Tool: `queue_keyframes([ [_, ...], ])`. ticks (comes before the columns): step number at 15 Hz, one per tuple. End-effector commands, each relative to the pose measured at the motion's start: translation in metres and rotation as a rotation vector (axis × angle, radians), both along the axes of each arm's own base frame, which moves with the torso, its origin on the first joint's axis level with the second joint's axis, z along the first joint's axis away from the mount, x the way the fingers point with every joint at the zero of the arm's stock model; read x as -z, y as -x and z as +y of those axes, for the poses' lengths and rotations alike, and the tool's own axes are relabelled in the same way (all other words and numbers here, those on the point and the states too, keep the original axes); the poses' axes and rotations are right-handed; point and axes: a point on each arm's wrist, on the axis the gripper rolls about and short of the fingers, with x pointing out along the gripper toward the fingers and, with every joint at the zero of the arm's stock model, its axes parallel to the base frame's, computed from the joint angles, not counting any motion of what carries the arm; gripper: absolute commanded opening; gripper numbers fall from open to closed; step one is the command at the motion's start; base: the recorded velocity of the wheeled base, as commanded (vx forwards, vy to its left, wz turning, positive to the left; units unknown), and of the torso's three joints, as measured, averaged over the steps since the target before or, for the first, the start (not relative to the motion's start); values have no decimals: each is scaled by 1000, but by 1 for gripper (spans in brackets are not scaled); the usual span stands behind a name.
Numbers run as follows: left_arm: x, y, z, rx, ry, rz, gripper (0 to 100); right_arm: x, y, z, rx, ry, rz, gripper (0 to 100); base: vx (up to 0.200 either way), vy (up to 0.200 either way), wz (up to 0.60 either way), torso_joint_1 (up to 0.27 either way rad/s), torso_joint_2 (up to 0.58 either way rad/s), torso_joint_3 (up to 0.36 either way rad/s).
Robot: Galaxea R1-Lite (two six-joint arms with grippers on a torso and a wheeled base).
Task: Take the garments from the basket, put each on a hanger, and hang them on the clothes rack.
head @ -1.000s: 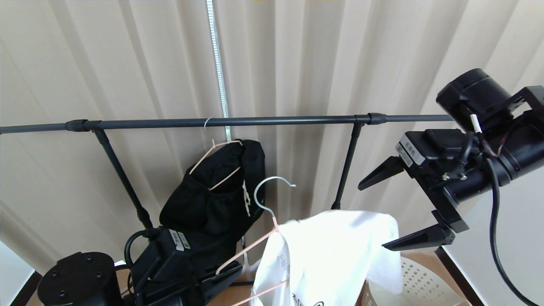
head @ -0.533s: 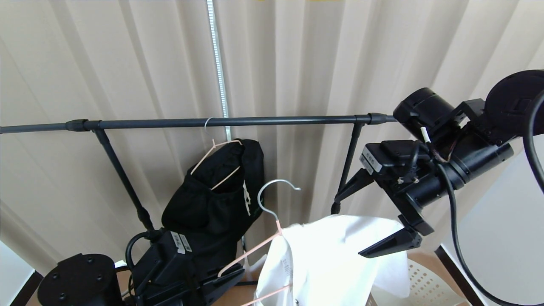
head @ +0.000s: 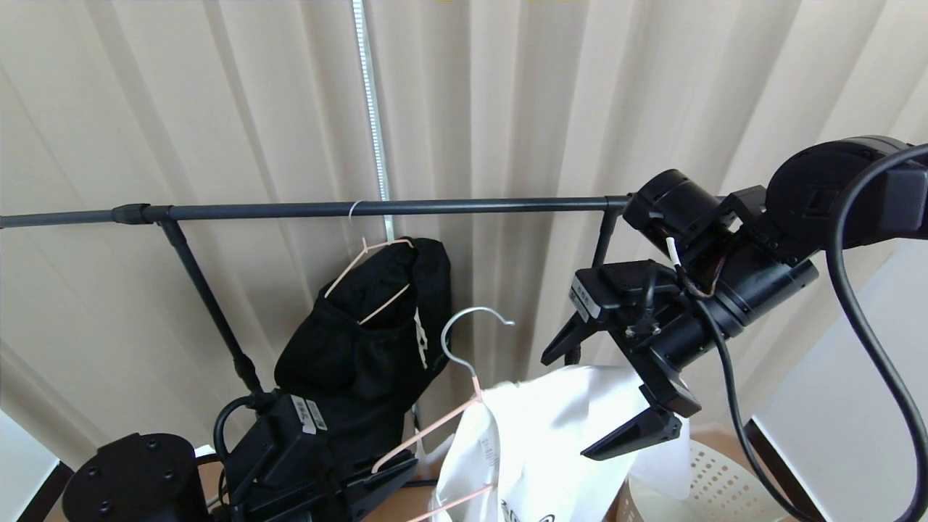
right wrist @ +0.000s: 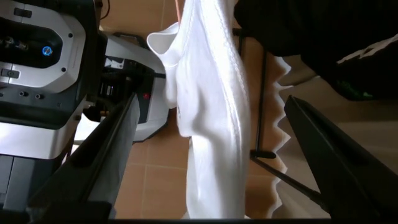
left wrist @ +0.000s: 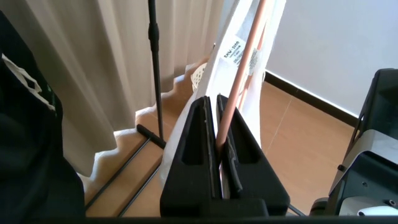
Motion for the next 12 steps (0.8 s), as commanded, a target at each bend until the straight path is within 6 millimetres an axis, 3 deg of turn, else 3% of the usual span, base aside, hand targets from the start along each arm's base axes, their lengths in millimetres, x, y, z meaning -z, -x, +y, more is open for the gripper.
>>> queue_keyframes([
  [1, -1, 1, -1, 8, 3, -4, 0, 3, -2, 6, -5, 19, -2, 100, 0, 0, 0, 0, 0, 0],
  [12, -2, 2, -1, 10, 5, -8, 0, 2, -8, 11, 2, 29, -20, 100, 0, 0, 0, 0, 0, 0],
])
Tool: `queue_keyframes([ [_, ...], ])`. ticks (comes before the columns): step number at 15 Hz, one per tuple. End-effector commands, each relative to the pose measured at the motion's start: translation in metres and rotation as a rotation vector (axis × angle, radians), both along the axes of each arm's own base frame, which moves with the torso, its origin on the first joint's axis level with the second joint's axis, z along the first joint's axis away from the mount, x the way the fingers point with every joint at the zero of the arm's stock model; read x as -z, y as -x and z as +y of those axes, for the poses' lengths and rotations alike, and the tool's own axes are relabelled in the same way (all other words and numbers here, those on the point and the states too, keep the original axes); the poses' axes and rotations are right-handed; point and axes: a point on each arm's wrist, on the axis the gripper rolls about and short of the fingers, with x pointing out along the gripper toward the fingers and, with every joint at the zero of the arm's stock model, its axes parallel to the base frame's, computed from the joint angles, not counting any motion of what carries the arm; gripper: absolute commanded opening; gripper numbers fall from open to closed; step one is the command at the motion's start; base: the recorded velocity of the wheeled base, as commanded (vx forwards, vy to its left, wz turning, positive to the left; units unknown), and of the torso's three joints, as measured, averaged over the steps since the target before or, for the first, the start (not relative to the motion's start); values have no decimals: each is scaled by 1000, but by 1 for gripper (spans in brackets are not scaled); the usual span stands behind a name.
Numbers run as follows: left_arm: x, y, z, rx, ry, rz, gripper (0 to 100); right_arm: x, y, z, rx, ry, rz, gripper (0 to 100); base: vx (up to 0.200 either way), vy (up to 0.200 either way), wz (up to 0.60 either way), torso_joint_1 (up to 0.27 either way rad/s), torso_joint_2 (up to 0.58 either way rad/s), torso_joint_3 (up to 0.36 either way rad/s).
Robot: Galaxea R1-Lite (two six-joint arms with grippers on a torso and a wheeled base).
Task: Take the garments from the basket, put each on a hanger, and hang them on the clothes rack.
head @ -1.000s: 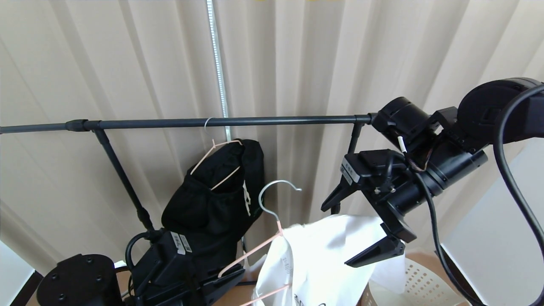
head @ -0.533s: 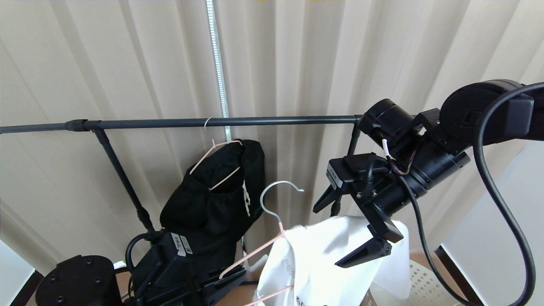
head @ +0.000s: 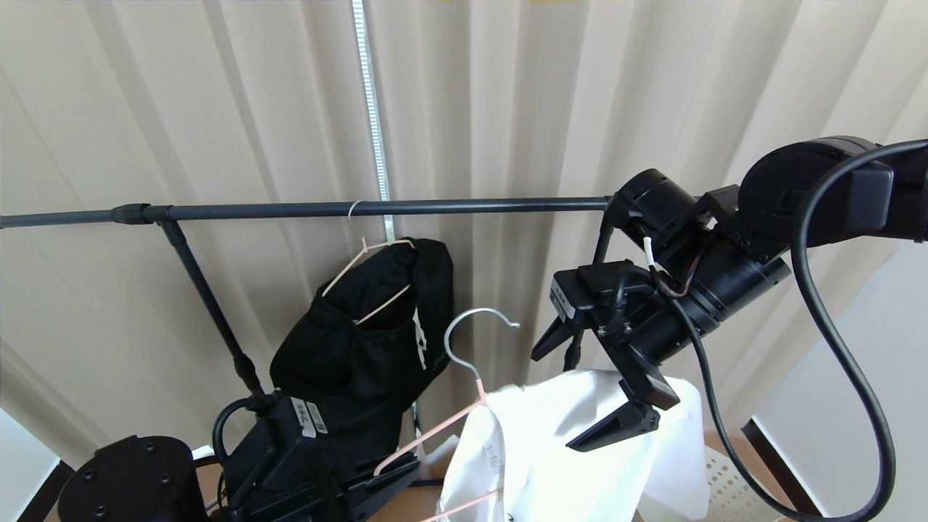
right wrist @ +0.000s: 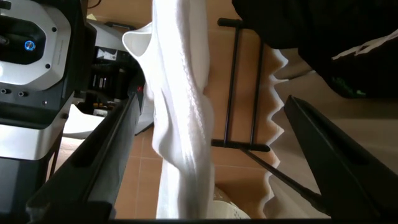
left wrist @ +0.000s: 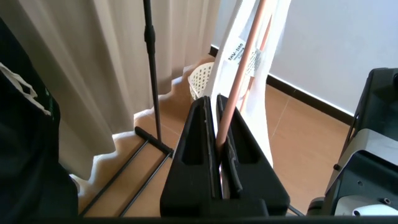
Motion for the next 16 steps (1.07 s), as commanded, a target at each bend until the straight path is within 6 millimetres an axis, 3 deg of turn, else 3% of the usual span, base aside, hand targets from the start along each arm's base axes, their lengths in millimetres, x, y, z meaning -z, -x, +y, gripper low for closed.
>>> queue_keyframes([
  [1, -1, 0, 0, 0, 4, -5, 0, 0, 0, 0, -1, 1, 1, 100, 0, 0, 0, 0, 0, 0],
  [9, -1, 1, 0, 0, 5, -6, 0, -1, 0, 0, -1, -1, -2, 100, 0, 0, 0, 0, 0, 0],
  [10, -2, 0, 1, -1, 6, -7, 0, 0, 0, 0, -1, 0, -1, 0, 0, 0, 0, 0, 0, 0],
  [16, -1, 0, 0, -1, 5, -6, 0, -1, 2, 1, -3, -1, -1, 0, 0, 0, 0, 0, 0, 0],
])
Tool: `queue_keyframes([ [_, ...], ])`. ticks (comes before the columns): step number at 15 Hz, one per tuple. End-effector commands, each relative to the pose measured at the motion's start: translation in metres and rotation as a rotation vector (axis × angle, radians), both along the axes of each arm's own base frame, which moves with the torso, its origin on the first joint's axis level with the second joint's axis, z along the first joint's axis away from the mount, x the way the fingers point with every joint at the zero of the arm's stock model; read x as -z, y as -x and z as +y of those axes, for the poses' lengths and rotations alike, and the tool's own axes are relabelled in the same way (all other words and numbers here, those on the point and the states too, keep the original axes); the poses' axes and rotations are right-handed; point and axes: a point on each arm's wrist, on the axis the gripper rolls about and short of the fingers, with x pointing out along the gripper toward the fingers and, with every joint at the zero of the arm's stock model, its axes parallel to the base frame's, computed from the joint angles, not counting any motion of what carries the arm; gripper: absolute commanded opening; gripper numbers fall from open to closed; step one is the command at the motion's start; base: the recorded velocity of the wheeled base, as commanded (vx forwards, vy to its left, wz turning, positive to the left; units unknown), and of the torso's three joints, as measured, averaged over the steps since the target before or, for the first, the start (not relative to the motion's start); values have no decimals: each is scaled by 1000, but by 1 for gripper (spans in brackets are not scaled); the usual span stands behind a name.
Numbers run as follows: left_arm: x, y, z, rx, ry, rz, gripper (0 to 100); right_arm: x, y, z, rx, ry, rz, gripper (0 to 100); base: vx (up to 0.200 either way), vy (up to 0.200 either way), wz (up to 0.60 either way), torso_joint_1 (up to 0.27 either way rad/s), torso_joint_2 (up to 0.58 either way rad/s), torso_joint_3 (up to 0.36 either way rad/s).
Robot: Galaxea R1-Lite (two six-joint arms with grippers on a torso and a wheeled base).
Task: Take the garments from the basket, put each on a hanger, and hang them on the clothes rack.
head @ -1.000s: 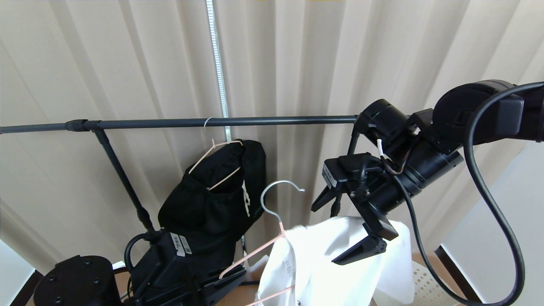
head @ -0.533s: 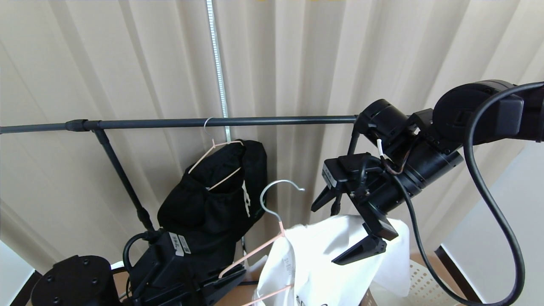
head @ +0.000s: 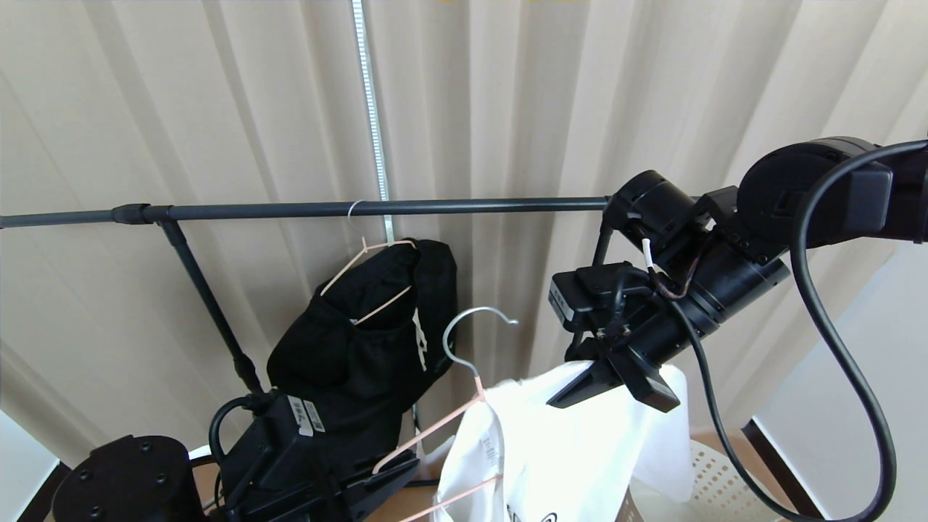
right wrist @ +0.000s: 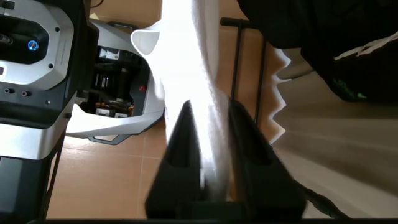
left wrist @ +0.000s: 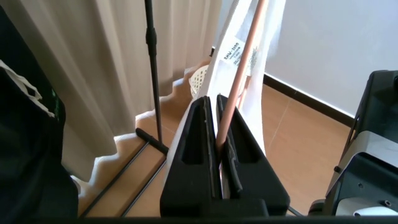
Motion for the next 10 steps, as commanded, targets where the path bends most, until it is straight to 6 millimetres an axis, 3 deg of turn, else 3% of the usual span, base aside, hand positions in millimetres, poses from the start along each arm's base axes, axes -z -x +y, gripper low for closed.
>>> queue_keyframes([
  [1, 0, 0, 0, -1, 0, 0, 0, -2, 1, 0, -2, -4, -7, 0, 0, 0, 0, 0, 0, 0],
  [9, 0, -1, 1, -5, -13, -15, 0, -4, 3, -1, -2, -6, -9, 0, 0, 0, 0, 0, 0, 0],
  [10, 0, -1, 1, -5, -17, -20, 100, -4, 3, -2, -2, -5, -8, 0, 0, 0, 0, 0, 0, 0],
])
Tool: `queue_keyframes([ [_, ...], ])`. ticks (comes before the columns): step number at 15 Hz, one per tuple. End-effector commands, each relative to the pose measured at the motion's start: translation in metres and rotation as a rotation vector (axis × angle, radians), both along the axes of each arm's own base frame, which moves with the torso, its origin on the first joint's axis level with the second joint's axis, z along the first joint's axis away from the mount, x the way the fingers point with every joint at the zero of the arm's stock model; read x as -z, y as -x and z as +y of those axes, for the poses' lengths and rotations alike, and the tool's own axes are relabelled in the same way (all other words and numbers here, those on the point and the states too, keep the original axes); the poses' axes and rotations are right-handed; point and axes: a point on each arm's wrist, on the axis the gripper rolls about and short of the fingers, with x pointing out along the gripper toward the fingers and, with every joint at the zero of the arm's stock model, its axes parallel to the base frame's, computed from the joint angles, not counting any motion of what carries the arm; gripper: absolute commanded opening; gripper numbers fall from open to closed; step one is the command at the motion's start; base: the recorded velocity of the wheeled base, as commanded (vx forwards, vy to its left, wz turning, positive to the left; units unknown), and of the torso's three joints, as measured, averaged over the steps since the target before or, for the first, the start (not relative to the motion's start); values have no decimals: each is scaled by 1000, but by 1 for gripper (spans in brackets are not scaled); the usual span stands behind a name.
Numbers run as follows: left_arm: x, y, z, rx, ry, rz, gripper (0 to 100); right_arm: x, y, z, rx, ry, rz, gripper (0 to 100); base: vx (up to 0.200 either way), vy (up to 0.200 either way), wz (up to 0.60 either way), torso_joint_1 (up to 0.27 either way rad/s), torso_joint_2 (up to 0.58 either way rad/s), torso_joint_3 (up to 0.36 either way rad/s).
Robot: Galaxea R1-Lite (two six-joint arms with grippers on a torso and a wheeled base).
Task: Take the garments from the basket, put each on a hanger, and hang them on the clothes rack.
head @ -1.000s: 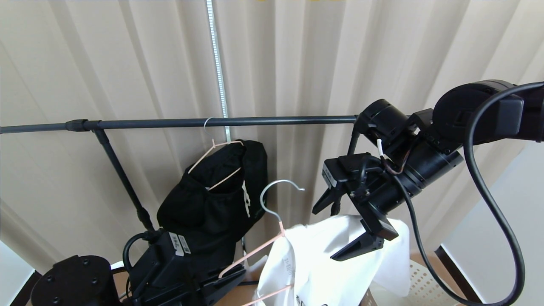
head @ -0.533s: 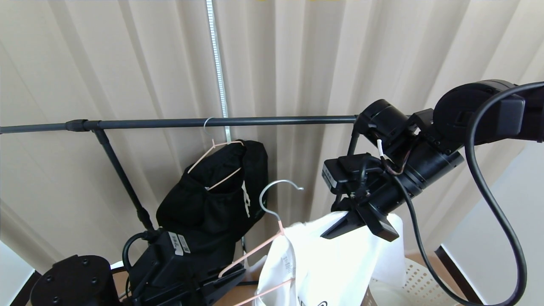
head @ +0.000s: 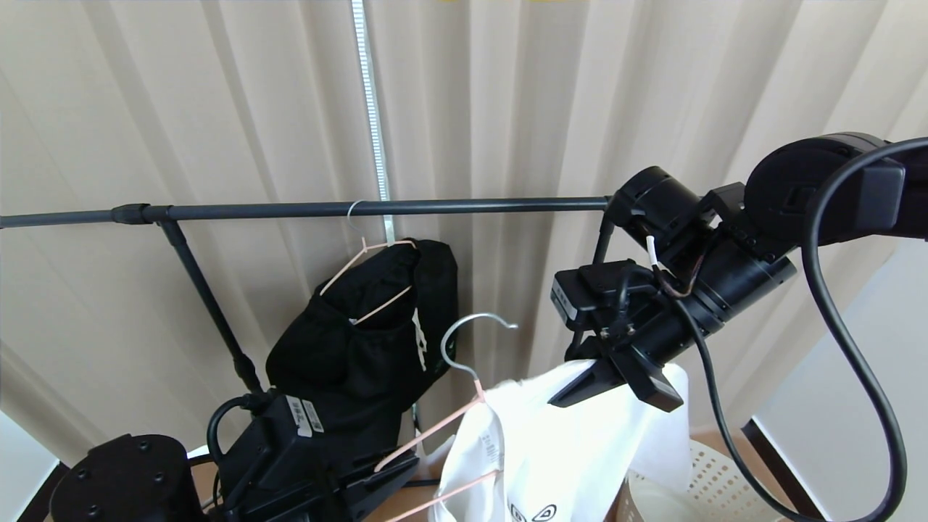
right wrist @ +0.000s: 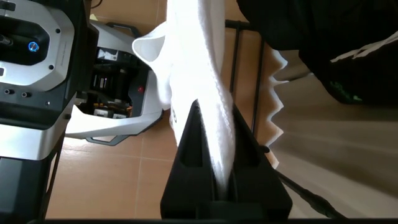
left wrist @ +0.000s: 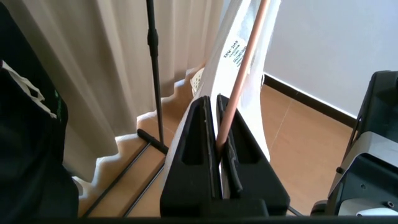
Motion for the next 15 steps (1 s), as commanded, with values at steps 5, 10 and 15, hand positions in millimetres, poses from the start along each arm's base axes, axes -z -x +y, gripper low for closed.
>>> queue_keyframes([
  [5, -6, 2, 2, 4, 18, -26, 100, -4, 4, -3, 7, 12, -16, 0, 0, 0, 0, 0, 0, 0],
  [10, -18, 0, 15, -71, 60, -65, 100, -13, 6, -7, 123, 84, -74, 0, 0, 0, 0, 0, 0, 0],
  [15, -17, -4, 18, -221, 37, -76, 100, -16, 8, -11, 355, 29, -113, 0, 0, 0, 0, 0, 0, 0],
])
